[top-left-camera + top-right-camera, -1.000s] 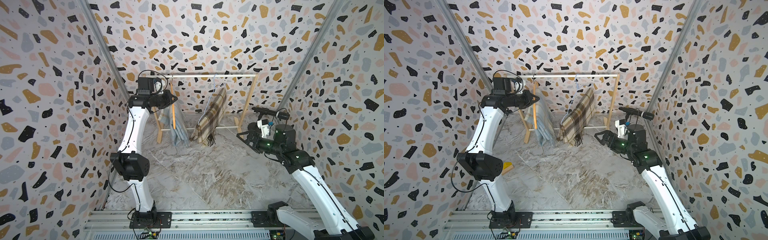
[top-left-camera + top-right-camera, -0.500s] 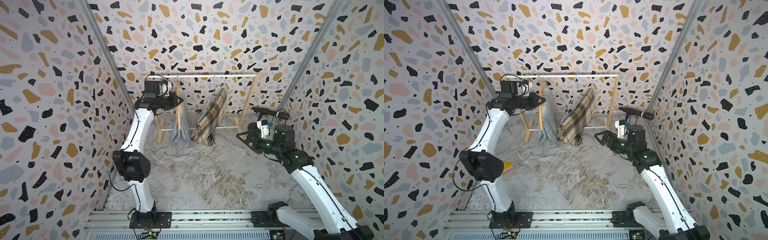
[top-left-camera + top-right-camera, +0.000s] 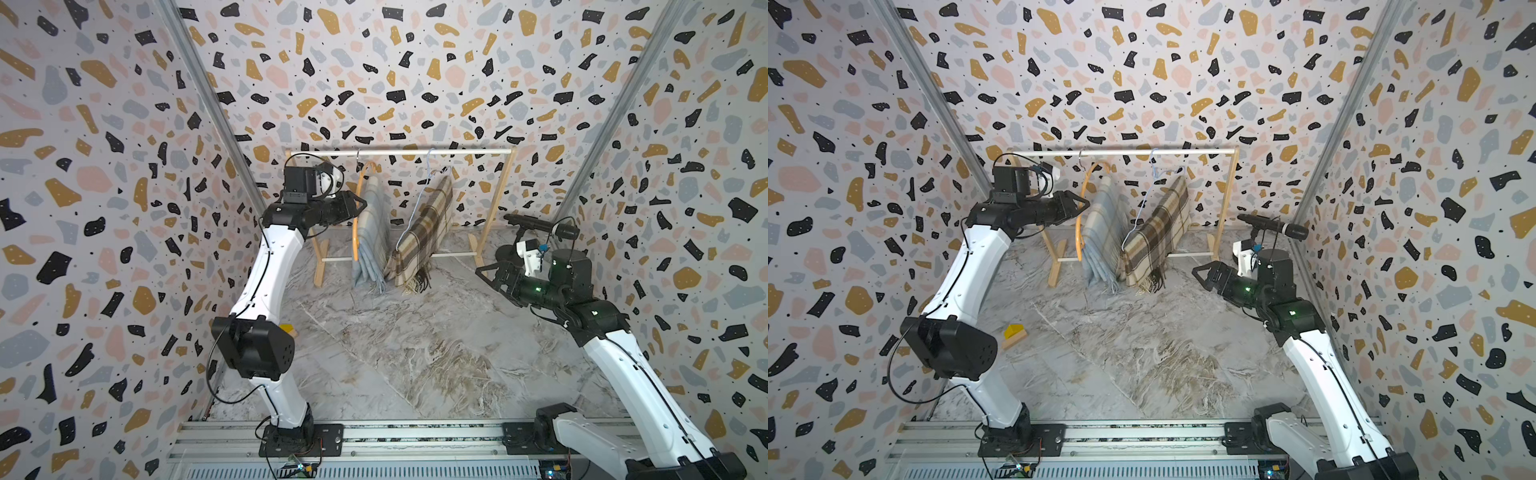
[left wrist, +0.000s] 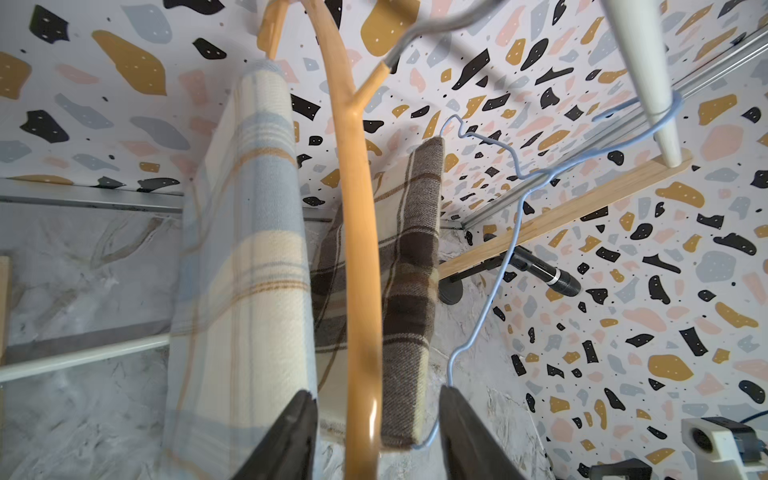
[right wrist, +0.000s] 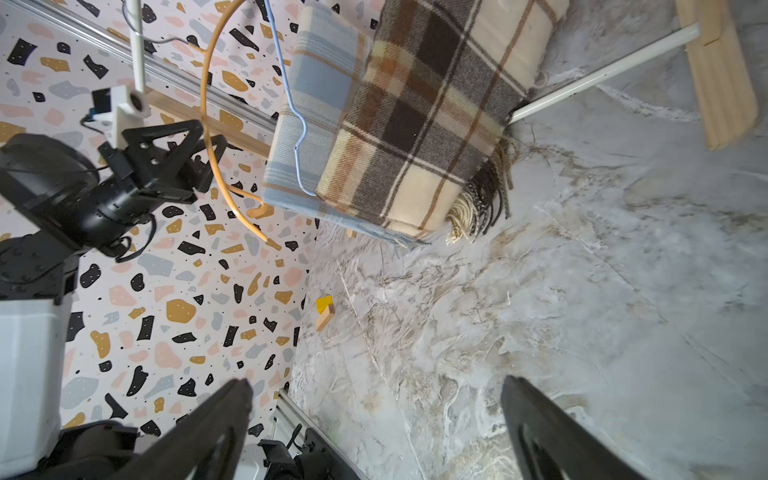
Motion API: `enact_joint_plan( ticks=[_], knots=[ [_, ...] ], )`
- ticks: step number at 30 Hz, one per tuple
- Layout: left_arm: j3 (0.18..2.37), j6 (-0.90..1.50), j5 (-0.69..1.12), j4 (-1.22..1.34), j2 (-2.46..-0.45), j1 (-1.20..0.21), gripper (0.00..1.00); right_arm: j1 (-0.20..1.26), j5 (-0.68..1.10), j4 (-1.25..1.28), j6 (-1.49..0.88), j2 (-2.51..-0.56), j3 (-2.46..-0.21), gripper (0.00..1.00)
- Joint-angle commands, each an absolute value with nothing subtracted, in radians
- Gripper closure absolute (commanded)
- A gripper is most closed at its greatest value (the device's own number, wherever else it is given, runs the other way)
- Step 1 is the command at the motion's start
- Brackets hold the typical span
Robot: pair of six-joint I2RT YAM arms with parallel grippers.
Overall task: Hang the scarf on the hanger
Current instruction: Place the hanger at the clothesline, then reset both arms
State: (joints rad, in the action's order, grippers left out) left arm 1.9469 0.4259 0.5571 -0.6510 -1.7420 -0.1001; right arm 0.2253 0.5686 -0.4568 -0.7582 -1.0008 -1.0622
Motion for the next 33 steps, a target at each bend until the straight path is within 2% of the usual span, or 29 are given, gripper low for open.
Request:
enact_joint_plan(
  ticks=[1,9,21,27,33],
  knots=[
    [1.875,0.387,0.522,-0.629,-1.618,-0.072,0.39,0.206,0.526,-0.550,-0.645,-0.970,-1.129,0.00],
    [1.532,0.386,0.413,-0.548,-1.286,-0.013,0.19,0.192,0.378,-0.642,-0.461,-0.933,-1.183,0.00],
    [1.010,0.378,0.048,-0.486,-0.785,-0.006,0.00,0.191,-0.108,-0.656,-0.213,-0.817,-1.118,0.00],
    [0.886,0.382,-0.074,-0.516,-0.668,-0.006,0.00,0.191,-0.327,-0.598,-0.216,-0.784,-0.987,0.00],
    [0.828,0.364,-0.120,-0.551,-0.631,-0.006,0.00,0.191,-0.439,-0.353,-0.181,-0.711,-0.730,0.01]
  ],
)
